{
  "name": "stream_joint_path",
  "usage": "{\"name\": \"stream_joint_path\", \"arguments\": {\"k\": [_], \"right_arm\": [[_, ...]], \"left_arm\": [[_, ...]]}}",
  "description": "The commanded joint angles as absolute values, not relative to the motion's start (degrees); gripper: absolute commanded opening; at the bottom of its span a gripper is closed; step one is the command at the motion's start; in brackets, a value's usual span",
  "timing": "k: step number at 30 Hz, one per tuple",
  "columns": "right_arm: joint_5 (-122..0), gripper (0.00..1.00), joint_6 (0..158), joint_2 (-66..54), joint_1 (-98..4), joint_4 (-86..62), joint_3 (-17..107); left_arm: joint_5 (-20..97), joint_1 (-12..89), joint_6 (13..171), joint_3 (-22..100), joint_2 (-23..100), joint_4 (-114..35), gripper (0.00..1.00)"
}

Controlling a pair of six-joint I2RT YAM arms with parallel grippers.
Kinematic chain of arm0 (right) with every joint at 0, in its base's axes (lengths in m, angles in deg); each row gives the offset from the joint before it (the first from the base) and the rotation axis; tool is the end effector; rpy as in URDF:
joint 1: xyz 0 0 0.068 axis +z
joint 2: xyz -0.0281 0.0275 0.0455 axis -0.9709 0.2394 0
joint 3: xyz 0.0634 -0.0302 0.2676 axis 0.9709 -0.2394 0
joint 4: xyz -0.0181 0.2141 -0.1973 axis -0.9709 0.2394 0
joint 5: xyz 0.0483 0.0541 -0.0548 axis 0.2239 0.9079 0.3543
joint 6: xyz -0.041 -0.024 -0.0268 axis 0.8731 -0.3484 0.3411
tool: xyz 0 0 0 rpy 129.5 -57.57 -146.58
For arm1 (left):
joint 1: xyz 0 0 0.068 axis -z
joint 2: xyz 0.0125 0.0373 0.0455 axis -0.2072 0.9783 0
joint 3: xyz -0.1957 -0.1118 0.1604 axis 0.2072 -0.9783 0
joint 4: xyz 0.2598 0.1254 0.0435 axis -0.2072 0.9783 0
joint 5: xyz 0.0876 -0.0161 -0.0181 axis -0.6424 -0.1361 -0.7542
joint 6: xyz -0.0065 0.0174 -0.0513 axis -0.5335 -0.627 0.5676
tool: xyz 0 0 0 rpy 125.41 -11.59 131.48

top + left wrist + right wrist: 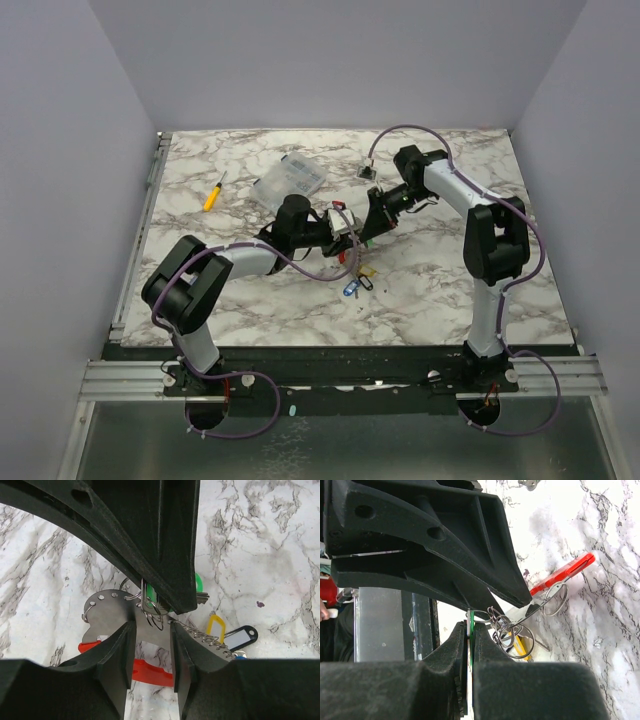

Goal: Remove the keys from the keyring

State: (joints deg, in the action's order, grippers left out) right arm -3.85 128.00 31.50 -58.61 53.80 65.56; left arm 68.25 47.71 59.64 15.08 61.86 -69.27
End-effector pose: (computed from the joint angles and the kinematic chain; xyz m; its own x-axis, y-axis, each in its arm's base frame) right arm 0.3986 0.1606 0.2101 -0.6126 -0.4927 -0.6180 -0.7445 0.0973 0.6605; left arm 0.2962 -0.2410 0.1713 0.0910 0.2796 -0.9558 0.9651 0.2119 0.1539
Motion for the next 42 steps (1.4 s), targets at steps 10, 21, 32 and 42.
{"name": "stream_joint_path", "arguments": {"k": [10, 21, 32, 42], "right_arm": [[-3.19, 0.01, 127.68, 28.84, -58.40, 54.49, 64.52], [-3.73, 0.01, 122.00, 32.65, -62.00, 46.31, 59.48], [2.31, 0.01, 115.18, 36.09, -61.03, 38.29, 61.11], [5.34, 0.01, 115.58, 35.52, -57.89, 38.68, 62.25]], "left_arm": [[70.65, 47.52, 65.08, 15.56, 61.94, -74.70, 0.00], [74.90, 41.87, 93.61, 7.94, 64.75, -109.06, 0.00], [75.29, 40.09, 114.18, 6.55, 76.58, -132.84, 0.00], [72.83, 39.56, 124.82, 6.95, 83.99, -140.06, 0.00]]}}
